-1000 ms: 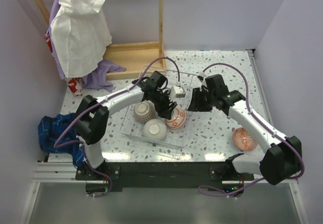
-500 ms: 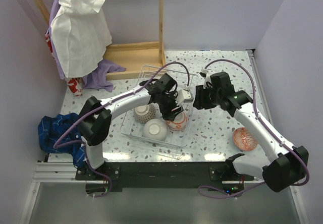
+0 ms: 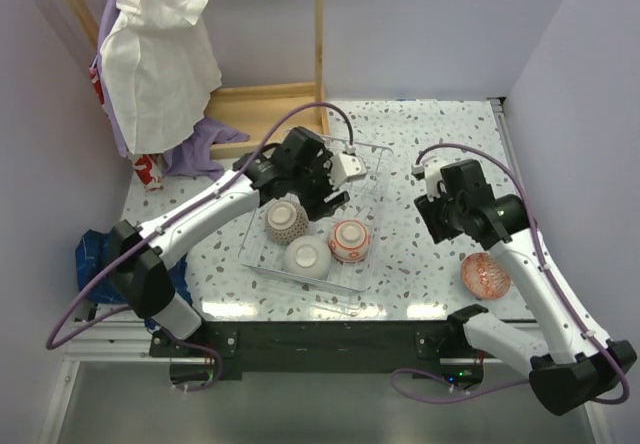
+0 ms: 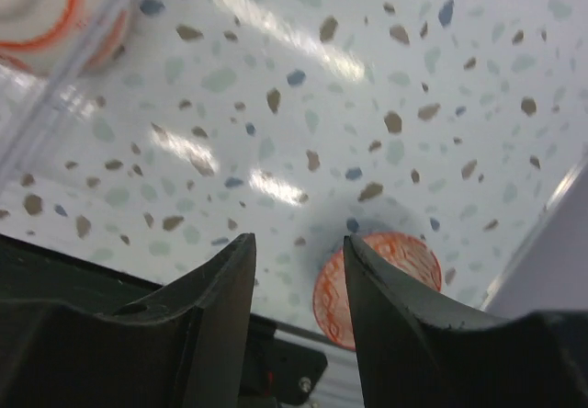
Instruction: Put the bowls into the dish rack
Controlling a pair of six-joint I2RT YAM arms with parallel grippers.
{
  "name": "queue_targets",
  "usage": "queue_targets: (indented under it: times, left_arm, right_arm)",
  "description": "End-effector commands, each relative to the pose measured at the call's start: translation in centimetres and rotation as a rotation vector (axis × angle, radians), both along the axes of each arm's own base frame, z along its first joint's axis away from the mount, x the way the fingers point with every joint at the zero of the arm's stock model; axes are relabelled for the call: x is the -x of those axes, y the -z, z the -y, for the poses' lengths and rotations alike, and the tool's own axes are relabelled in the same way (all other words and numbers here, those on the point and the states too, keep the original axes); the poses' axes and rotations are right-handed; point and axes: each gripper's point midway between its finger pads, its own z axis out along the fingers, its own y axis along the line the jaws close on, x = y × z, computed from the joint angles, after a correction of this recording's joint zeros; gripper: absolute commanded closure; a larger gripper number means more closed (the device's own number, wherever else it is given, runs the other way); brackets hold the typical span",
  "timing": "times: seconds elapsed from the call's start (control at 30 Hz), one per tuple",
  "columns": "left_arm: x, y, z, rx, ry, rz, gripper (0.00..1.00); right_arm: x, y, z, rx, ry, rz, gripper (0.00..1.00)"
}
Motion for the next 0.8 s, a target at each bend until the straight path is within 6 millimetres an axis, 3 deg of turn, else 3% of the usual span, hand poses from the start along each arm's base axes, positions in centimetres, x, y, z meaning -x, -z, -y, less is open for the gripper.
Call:
queue_targets:
  times: [0.0, 0.07, 0.1, 0.2, 0.53, 0.77]
  left_arm:
    - [-7.1, -2.8, -5.9, 0.031, -0.312, 0.092, 0.27]
    - [-8.7, -3.2, -7.2, 0.024, -0.366, 0.114, 0.27]
    - [-10.2, -3.7, -8.2, 0.018, -0.408, 0.151, 0.27]
    - [-11.7, -4.6, -8.6, -0.004, -0.428, 0.194, 0.27]
    - [-12.5, -2.0, -9.9, -0.073, -0.445, 0.183, 0.27]
    - [-11.9, -2.4, -9.3, 0.016, -0.431, 0.201, 0.27]
  right_arm:
    - [5.5, 3.2, 6.0, 0.258, 0.02, -0.23, 0.49]
    - [7.7, 5.4, 7.2, 0.277, 0.036, -0.337, 0.49]
    - [7.7, 5.5, 7.6, 0.28, 0.048, -0.338, 0.5]
    - [7.6, 6.6, 7.3, 0.27, 0.032, -0.399, 0.49]
    - [6.1, 9.1, 6.5, 0.277, 0.032, -0.545, 0.39]
    - [6.0, 11.0, 7.0, 0.311, 0.034, -0.605, 0.39]
